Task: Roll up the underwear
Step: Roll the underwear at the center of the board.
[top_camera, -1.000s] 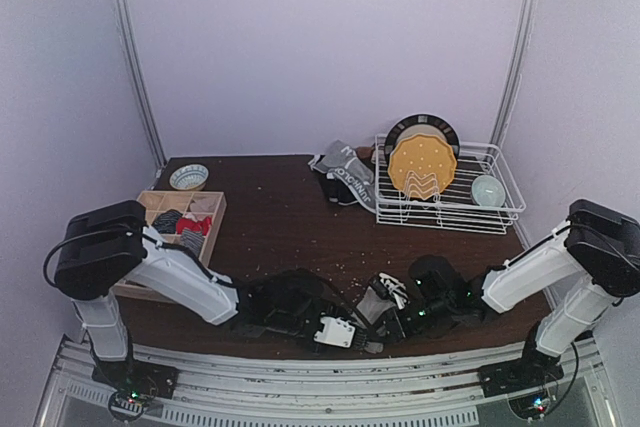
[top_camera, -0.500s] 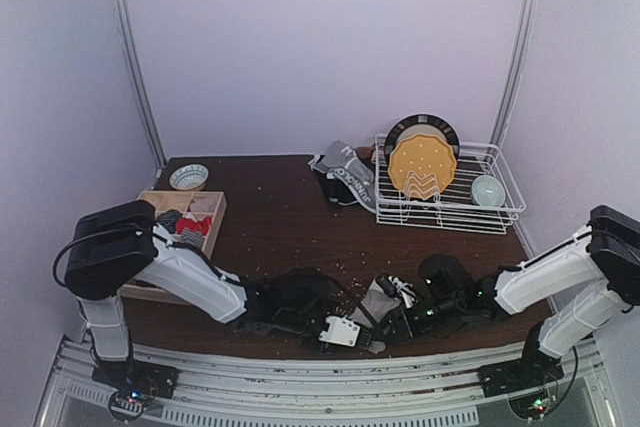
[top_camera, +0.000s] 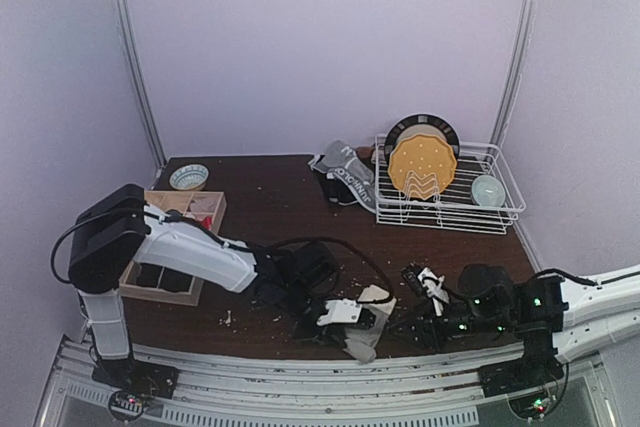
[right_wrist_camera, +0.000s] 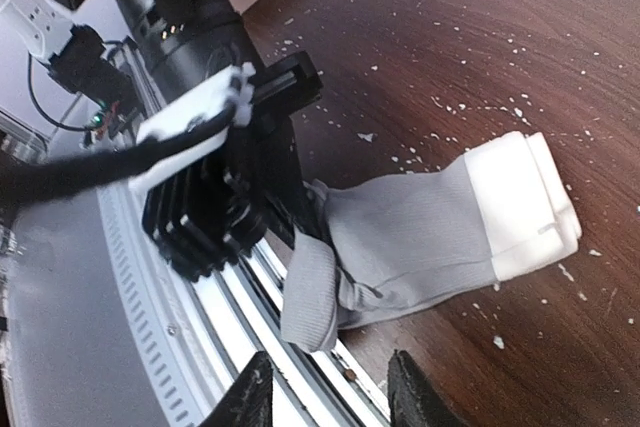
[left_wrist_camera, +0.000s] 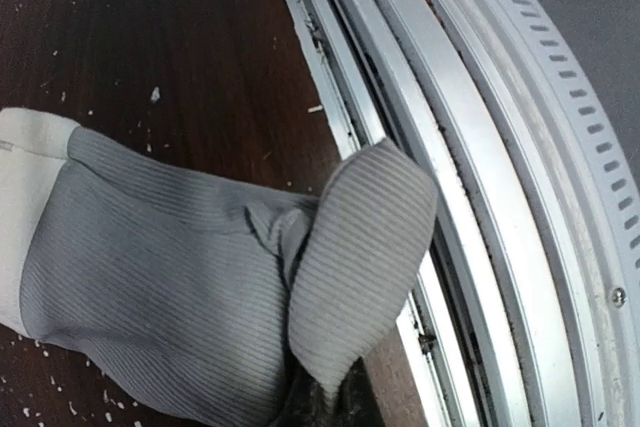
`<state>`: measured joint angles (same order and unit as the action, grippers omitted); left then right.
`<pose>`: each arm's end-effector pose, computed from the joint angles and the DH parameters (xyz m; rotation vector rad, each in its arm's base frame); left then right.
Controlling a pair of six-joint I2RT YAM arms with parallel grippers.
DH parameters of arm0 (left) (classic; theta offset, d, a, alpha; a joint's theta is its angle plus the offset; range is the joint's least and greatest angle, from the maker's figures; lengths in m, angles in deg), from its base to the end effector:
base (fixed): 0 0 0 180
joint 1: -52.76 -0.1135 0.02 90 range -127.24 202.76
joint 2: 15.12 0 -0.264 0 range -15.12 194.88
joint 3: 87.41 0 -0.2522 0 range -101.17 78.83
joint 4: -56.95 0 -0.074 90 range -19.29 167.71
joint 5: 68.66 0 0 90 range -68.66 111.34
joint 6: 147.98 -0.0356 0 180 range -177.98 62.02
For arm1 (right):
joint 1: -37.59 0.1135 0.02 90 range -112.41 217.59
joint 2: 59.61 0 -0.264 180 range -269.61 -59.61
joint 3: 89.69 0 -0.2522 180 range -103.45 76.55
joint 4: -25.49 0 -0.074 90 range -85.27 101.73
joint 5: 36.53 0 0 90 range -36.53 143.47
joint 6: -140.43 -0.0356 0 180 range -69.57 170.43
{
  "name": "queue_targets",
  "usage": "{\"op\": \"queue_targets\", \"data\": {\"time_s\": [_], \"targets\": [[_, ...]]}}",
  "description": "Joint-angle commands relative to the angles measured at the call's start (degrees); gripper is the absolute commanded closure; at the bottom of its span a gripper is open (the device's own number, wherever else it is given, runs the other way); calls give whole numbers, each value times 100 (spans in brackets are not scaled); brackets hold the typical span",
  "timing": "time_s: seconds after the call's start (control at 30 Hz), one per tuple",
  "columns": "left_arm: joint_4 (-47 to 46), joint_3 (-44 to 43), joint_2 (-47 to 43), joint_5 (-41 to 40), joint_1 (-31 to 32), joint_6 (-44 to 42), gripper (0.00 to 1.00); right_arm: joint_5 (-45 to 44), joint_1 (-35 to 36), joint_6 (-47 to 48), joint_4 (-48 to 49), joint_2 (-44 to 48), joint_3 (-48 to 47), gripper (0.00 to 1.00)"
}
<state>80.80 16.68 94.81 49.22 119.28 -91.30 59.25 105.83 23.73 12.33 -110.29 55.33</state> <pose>0.1342 -0.3507 0.1313 2.1248 1.5433 -0.8386 0.0676 0.1790 0.1967 -0.8682 2.0983 1.0655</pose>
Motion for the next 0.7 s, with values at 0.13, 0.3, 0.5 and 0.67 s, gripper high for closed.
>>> {"op": "queue_targets", "data": {"time_s": [0.13, 0.3, 0.5, 0.67], "targets": [[2104, -1289, 957, 1615, -458, 827, 100, -1561, 942, 660, -785, -683, -595, 62], [2667, -1841, 1425, 1972, -588, 895, 100, -1749, 1265, 948, -651, -1641, -1093, 62], [3321, -2396, 1873, 2304, -739, 824, 100, -1729, 1356, 1188, -540, -2569, -1660, 62], [3593, -2630, 2058, 2475, -789, 783, 98, -1735, 1358, 1134, -400, -3167, -1791, 62]]}}
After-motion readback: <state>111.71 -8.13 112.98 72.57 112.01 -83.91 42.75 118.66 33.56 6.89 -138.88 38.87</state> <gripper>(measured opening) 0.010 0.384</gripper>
